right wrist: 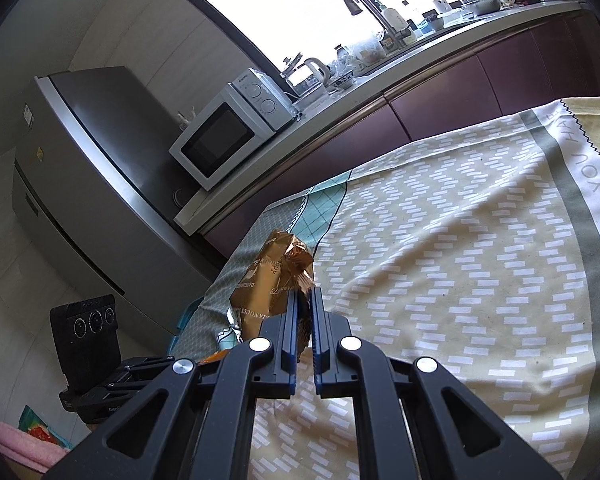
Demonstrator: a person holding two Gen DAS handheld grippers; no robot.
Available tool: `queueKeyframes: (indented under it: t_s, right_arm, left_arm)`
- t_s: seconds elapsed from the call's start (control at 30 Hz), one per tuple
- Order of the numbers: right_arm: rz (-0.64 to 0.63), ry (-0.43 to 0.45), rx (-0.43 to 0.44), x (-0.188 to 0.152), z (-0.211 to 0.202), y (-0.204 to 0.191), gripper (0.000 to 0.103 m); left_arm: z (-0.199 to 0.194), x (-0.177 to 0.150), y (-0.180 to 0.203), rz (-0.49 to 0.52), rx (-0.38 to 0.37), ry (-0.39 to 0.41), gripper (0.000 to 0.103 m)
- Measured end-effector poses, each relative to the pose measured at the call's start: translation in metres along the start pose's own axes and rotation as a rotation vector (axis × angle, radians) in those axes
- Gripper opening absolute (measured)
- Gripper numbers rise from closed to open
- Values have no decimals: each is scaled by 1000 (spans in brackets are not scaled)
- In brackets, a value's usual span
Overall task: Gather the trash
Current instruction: 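Carry the orange peel and gold wrapper in both tools over the teal bin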
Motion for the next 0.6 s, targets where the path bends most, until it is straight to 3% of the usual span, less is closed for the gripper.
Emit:
queueKeyframes:
  t_s: [0.6]
  right_arm:
    - [-42, -21, 72, -4, 15, -34, 5]
  left_arm:
    - [-34, -1, -20, -12, 71, 53, 6]
Point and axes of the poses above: each gripper's, at about its wrist camera, not at the fingertips, and z roughly the way its jaws point, y to its right, x to its top, the point moved 1 cm from there along z, roughly the way its jaws point, and after that the axes turned 7 degrees about -x, right-handed, at the moved point
